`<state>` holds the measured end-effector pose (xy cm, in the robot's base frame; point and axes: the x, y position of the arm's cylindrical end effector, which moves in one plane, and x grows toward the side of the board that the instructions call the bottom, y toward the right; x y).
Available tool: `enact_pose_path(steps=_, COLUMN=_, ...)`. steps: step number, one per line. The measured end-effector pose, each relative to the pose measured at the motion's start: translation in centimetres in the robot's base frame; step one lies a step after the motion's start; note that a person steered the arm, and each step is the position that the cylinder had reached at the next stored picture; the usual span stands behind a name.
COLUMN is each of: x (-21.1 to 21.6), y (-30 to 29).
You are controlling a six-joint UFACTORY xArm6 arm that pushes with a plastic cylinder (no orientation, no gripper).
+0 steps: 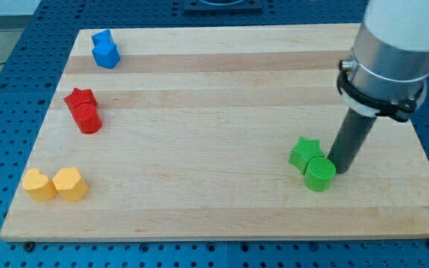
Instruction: Push green star to the center of the board
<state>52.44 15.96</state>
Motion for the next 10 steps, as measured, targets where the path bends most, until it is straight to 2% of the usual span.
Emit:
enact_pose_path(steps=1, x=3.9, y=5.4)
enact_pose_path(steps=2, x=9.2, y=2.8)
enact_pose_path(steps=3, x=7.6, y=0.0)
enact_pose_path(steps=4, x=3.7, y=-2.0)
enact_pose_path(steps=5, x=2.1, y=-2.0)
enact_pose_path(steps=7, x=-4.9, y=-3.4)
enact_pose_path(steps=8, x=-6.1, y=-10.7)
enact_pose_path(steps=9, x=-5.1, y=-7.0)
enact_pose_path(steps=10, x=-2.3, y=-11.0)
